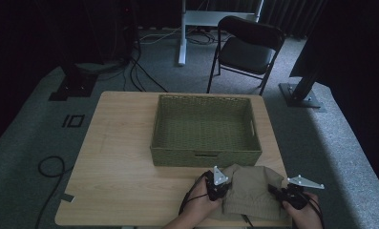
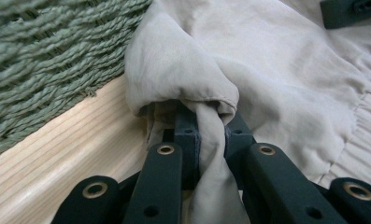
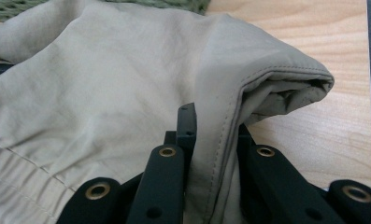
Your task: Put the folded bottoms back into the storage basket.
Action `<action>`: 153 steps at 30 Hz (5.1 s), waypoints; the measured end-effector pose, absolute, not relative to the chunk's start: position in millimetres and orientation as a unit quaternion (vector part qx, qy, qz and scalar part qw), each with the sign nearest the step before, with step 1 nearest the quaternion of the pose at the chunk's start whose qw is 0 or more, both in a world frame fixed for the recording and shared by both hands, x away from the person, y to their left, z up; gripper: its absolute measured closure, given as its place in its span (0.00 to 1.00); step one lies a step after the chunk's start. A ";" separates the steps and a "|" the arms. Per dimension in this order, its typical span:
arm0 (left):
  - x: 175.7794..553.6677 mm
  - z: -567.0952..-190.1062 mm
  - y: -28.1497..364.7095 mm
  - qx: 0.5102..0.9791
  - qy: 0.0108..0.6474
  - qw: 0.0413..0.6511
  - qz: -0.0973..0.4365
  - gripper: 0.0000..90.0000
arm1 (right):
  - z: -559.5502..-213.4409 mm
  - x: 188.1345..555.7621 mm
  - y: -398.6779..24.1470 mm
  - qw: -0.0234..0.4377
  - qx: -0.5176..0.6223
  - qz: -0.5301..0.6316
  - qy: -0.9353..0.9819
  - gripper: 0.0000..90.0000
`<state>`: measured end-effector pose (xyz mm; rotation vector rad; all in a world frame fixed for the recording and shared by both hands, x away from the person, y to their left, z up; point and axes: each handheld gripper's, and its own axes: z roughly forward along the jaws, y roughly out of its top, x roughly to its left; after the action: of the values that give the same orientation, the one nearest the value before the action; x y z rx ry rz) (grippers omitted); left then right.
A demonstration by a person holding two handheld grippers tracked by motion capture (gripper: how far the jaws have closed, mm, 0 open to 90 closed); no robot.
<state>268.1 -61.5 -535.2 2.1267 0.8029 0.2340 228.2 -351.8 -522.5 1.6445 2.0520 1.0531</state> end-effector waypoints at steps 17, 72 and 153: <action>259.2 -477.1 -36.9 0.833 0.299 0.455 0.097 0.91 | -471.8 218.6 -344.7 0.152 0.547 0.420 0.708 0.91; 364.9 -356.6 49.2 0.763 0.344 0.524 0.159 0.91 | -340.8 335.3 -275.2 0.163 0.478 0.502 0.702 0.91; 471.5 -503.5 66.2 0.762 0.478 0.410 0.151 0.38 | -493.9 471.8 -207.5 0.166 0.583 0.332 0.723 0.56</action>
<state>471.5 66.2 -503.5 1.9186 1.2040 0.3796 471.8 -207.5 -493.9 1.6609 2.0574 0.9453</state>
